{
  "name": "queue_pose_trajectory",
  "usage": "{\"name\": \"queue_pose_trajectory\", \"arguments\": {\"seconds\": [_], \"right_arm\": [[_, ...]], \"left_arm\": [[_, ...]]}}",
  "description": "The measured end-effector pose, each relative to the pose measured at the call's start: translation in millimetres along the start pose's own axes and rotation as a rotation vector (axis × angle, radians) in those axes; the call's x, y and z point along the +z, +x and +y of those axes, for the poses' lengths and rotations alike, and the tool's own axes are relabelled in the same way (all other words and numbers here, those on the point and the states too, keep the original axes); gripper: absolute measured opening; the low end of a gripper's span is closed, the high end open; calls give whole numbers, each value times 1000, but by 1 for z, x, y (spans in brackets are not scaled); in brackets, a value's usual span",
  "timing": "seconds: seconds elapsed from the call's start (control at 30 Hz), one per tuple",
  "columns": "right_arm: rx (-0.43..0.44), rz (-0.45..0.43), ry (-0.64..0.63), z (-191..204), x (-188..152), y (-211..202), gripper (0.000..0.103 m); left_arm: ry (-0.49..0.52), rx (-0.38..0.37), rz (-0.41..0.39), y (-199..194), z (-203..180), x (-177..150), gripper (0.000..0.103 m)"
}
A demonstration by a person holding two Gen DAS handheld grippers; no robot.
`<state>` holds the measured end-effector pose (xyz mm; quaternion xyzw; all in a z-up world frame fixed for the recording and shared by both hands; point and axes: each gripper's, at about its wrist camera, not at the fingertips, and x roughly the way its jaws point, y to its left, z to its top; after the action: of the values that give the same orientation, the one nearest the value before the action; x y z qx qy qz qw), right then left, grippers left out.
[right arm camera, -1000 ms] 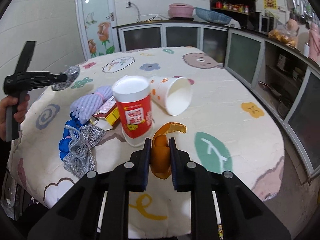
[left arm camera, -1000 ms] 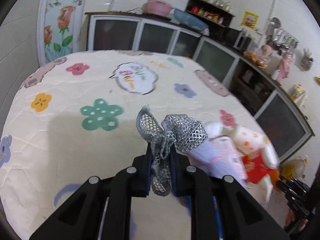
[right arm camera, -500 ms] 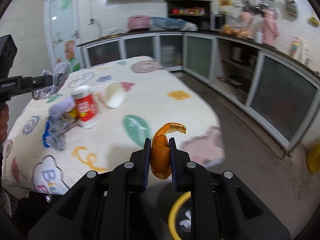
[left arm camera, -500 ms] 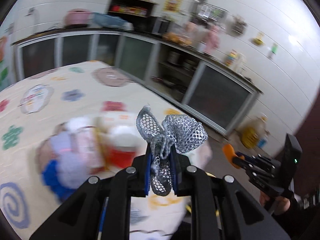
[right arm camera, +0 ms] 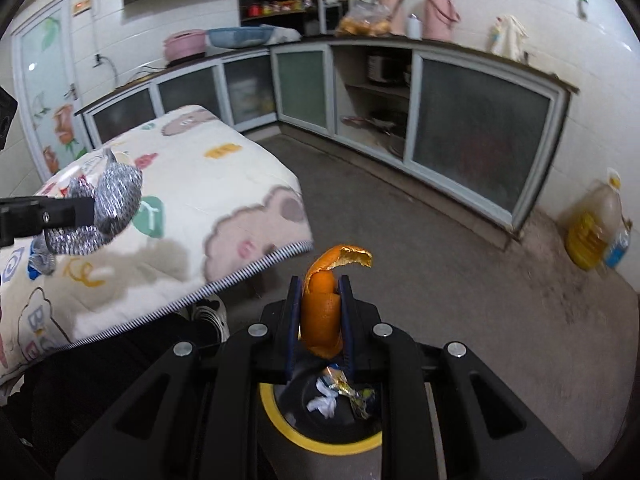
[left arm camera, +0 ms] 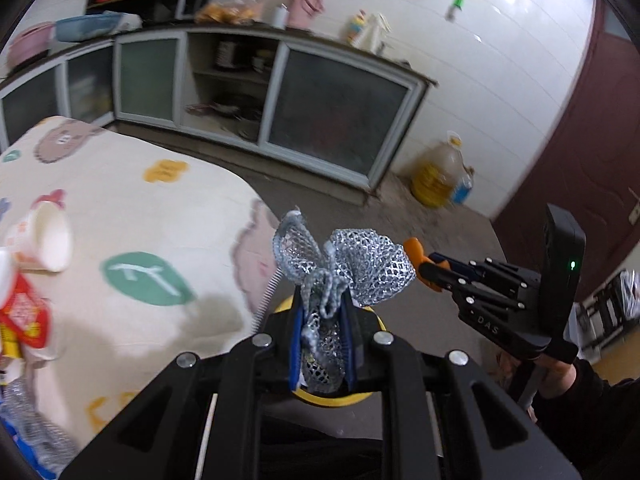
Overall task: Collect trash
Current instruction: 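Carry the peel and scrubber over the bin and open both tools, then move both open tools back over the table clutter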
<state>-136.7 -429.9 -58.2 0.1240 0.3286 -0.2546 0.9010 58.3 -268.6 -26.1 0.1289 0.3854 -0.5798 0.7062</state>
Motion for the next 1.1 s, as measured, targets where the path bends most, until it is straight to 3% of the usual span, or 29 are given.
{"name": "queue_pose_trajectory", "arguments": {"seconds": [0.33, 0.53, 0.63, 0.7, 0.77, 0.93, 1.1], "right_arm": [[-1, 162, 62, -30, -46, 43, 18], [-21, 242, 97, -46, -66, 68, 18], [-32, 285, 108, -54, -74, 80, 26], [-50, 286, 117, -58, -77, 83, 69], [-75, 290, 136, -66, -82, 83, 72], [-106, 310, 162, -78, -84, 81, 71], [-115, 250, 152, -74, -73, 67, 71]], "left_arm": [[87, 1, 201, 99, -36, -16, 15], [118, 13, 253, 138, -50, -20, 19], [133, 27, 243, 142, -55, -17, 36], [123, 47, 214, 140, -54, -16, 74], [101, 55, 189, 132, -49, -17, 82], [24, 31, 150, 116, -38, -16, 89], [-42, 57, 43, 72, -27, -13, 95]]}}
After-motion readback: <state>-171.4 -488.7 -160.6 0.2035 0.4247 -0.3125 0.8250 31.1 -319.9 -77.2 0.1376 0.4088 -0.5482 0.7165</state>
